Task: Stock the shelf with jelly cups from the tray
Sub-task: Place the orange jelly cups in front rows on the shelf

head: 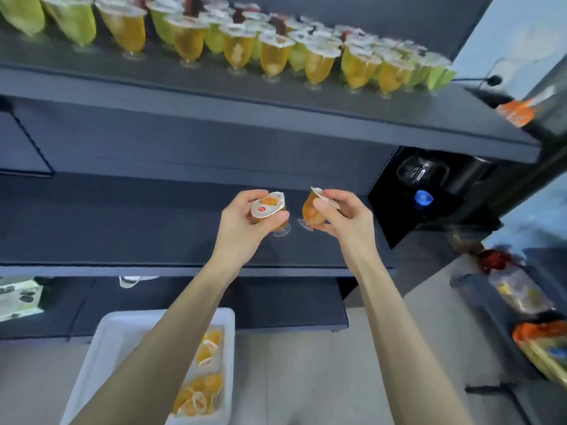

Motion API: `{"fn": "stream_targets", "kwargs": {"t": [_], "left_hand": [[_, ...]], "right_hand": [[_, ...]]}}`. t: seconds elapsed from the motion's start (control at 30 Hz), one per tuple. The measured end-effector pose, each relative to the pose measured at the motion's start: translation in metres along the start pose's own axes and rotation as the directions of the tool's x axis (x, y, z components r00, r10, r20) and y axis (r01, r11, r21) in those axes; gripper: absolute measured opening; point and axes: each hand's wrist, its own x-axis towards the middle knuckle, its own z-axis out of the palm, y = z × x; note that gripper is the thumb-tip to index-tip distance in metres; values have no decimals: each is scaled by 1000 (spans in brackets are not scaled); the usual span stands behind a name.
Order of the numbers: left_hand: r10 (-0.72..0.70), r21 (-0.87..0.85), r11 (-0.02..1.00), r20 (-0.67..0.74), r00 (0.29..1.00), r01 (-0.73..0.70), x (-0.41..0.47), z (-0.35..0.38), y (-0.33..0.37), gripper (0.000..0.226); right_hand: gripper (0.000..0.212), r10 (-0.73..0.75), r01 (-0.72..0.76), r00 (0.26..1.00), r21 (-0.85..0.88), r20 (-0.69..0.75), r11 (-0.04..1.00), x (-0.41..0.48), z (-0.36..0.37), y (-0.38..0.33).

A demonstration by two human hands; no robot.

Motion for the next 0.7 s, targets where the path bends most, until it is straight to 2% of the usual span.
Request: {"fn": "stream_targets", "kwargs": {"t": [0.13, 0.37, 0.57, 0.7], "left_hand": [[145, 80, 986, -11, 989, -144, 14, 71, 38, 49], [356, 183, 922, -49, 933, -342, 40, 151, 88, 46], [500, 370, 798, 37, 865, -476, 79, 196, 123, 42], [550, 490, 696, 106, 828, -525, 111, 226, 137, 43]], "right_hand": [[32, -111, 112, 992, -19, 61, 993, 34, -66, -49], [32, -297, 307, 951, -161, 87, 938, 86, -143, -102], [30, -397, 394, 917, -229, 36, 890, 137, -180, -133], [27, -429, 407, 903, -363, 23, 838, 176, -198, -142]]}}
